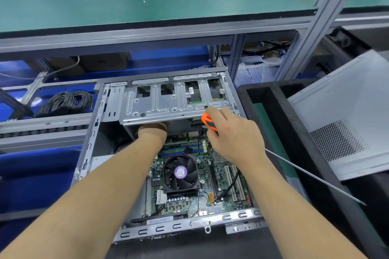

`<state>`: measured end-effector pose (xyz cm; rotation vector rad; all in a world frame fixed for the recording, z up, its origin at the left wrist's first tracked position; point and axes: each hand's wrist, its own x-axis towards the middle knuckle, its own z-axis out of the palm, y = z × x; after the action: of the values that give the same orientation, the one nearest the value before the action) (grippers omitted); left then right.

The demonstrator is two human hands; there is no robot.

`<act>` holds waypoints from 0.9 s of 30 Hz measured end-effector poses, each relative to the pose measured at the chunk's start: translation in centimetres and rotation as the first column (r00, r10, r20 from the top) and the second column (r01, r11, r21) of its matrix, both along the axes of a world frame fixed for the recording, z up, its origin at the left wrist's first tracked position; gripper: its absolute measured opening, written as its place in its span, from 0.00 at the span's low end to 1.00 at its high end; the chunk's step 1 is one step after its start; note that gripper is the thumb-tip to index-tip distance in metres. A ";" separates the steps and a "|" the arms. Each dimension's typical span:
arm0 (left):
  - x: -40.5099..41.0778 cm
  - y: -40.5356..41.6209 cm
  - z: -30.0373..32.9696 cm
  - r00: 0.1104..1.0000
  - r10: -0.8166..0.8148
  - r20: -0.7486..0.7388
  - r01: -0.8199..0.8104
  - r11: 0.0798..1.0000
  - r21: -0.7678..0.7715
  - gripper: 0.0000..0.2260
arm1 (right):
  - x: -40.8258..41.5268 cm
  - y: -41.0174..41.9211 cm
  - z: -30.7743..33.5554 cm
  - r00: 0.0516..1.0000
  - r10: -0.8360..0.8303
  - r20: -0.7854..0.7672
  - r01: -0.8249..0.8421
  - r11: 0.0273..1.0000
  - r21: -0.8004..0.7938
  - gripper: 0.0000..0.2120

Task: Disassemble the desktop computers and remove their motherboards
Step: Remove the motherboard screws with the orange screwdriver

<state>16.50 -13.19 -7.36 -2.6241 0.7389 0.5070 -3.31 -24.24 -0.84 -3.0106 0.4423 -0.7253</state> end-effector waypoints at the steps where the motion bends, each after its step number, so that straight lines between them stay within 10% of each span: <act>1: 0.0 0.1 0.0 0.999 -0.038 -0.007 0.039 0.999 0.038 0.22 | 0.0 0.0 0.0 1.000 0.000 -0.002 0.000 1.000 0.003 0.18; 27: -0.4 0.3 0.1 0.998 -0.062 -0.013 0.063 0.998 0.017 0.24 | 0.0 -0.1 -0.1 1.000 0.008 -0.005 -0.008 1.000 0.005 0.16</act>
<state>16.09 -12.86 -7.29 -2.5753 0.8142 0.5105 -3.27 -24.35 -0.93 -3.0086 0.4305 -0.7161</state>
